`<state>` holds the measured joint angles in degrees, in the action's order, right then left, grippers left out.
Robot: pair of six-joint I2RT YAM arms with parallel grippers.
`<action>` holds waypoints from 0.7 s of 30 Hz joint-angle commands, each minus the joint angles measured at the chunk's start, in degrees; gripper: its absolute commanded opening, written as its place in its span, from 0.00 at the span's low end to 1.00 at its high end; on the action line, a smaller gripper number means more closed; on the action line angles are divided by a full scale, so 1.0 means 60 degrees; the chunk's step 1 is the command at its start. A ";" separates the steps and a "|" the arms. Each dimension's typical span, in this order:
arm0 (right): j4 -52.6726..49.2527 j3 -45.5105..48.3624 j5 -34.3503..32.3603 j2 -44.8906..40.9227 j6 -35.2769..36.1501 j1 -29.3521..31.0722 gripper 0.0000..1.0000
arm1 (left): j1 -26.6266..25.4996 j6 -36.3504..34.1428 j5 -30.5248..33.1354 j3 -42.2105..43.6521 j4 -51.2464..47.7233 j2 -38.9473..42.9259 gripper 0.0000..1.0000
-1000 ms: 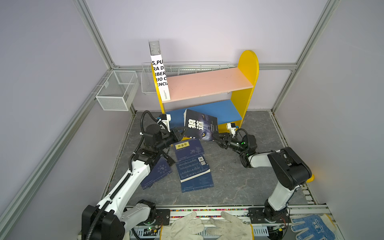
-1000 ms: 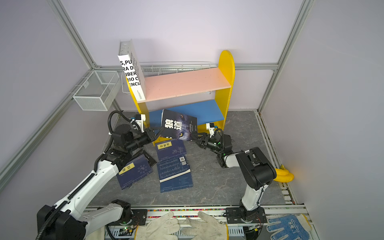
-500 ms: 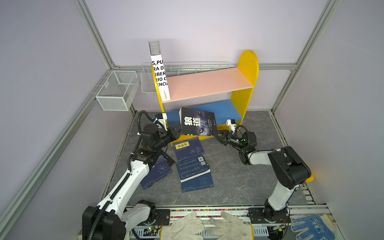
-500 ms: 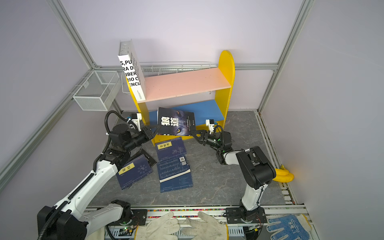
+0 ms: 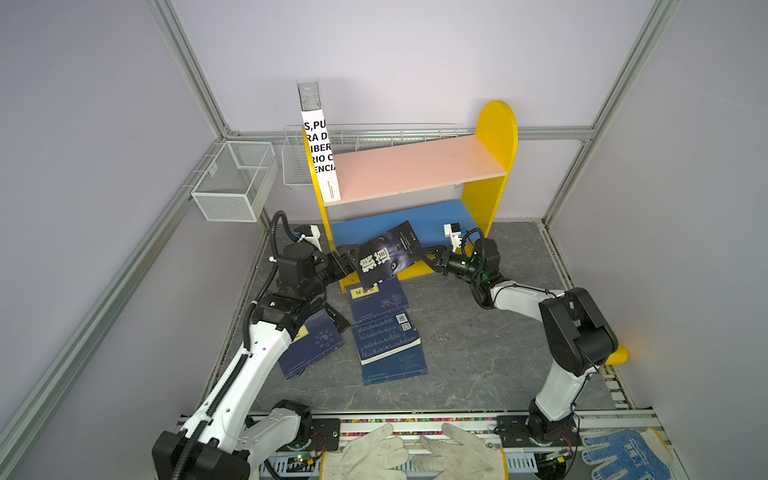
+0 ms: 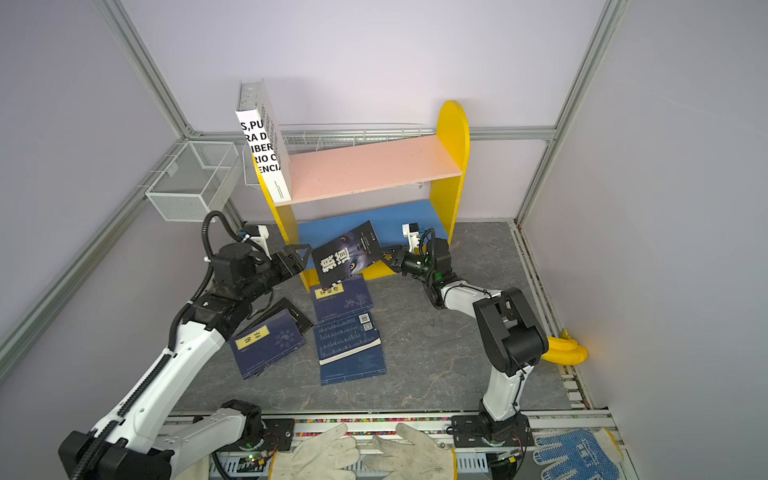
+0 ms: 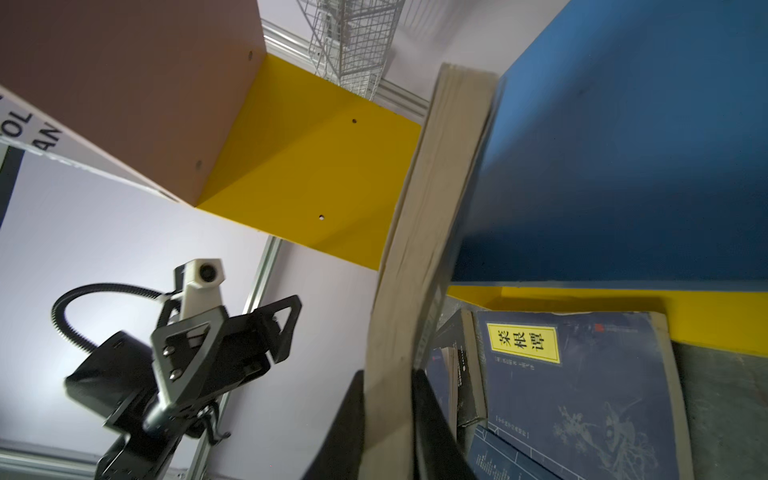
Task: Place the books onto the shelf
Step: 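Lower the black book onto the blue shelf with right gripper while left releases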
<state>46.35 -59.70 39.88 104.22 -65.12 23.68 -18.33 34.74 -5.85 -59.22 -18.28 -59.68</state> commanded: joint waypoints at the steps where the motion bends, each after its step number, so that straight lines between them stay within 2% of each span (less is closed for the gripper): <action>1: -0.0759 -0.0658 -0.0457 0.0255 0.0844 0.0133 0.19 | 0.0088 -0.0738 0.1377 -0.0398 -0.1330 0.0524 0.89; 6: -0.1210 -0.1179 -0.0931 0.0547 0.0966 0.0271 0.18 | 0.0367 -0.0923 0.1600 -0.0208 -0.1773 0.0895 0.93; 13: -0.1153 -0.1575 -0.1887 0.0909 0.0656 0.0337 0.15 | 0.1159 -0.0687 0.0835 0.0676 -0.1398 0.0962 0.94; 21: -0.0905 -0.1682 -0.2460 0.0768 0.0238 0.0215 0.14 | 0.1311 -0.0655 0.0429 0.1044 -0.0992 0.0754 0.95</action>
<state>36.99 -68.10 29.65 109.80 -62.04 25.61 -10.87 30.94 -1.56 -53.49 -25.43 -54.65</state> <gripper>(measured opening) 0.161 0.945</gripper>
